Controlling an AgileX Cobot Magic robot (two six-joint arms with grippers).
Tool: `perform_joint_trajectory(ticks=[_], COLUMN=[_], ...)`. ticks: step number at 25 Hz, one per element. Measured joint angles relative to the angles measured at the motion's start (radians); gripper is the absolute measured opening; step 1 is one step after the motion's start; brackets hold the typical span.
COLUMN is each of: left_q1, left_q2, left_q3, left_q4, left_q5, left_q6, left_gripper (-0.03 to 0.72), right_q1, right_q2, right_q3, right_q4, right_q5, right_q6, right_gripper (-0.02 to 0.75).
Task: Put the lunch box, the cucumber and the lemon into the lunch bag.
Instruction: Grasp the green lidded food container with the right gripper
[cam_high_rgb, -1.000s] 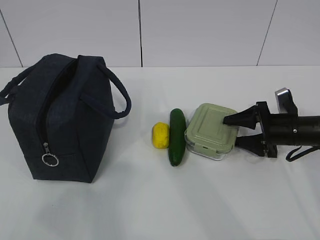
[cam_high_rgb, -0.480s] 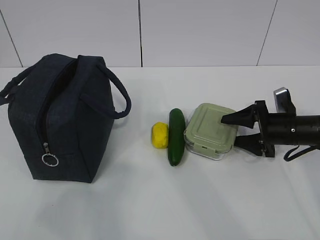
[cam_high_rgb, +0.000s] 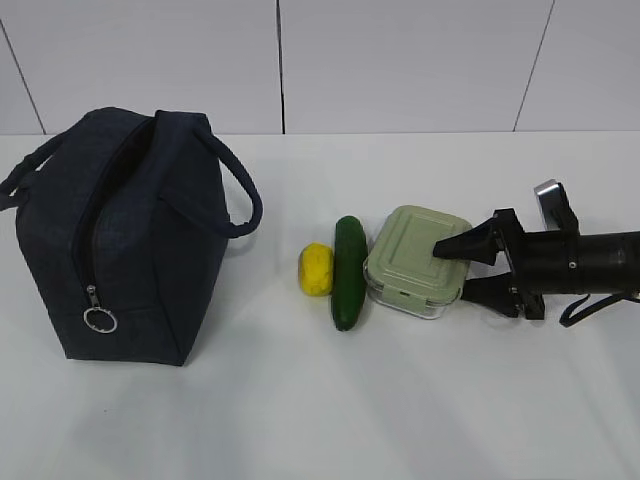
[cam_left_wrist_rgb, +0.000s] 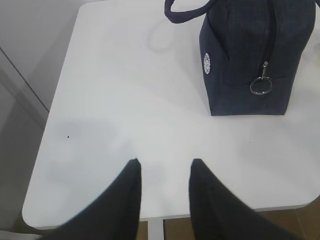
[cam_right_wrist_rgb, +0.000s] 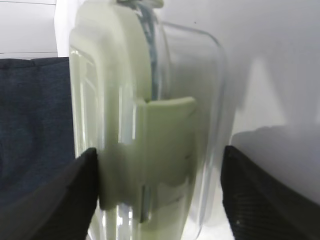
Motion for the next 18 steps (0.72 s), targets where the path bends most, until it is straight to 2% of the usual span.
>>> perform_joint_trajectory(ticks=[7,18], left_q1=[0.0,0.0], left_q2=[0.0,0.0], left_q3=[0.0,0.0], left_q4=[0.0,0.0], left_q5=[0.0,0.0], left_q6=[0.0,0.0], left_gripper=[0.235,0.235], right_q1=[0.0,0.0], right_q2=[0.0,0.0], right_q3=[-0.001,-0.001], right_q4=[0.011,0.011], right_q5=[0.016,0.018], right_q6=[0.002,-0.004], right_gripper=[0.398,0.393])
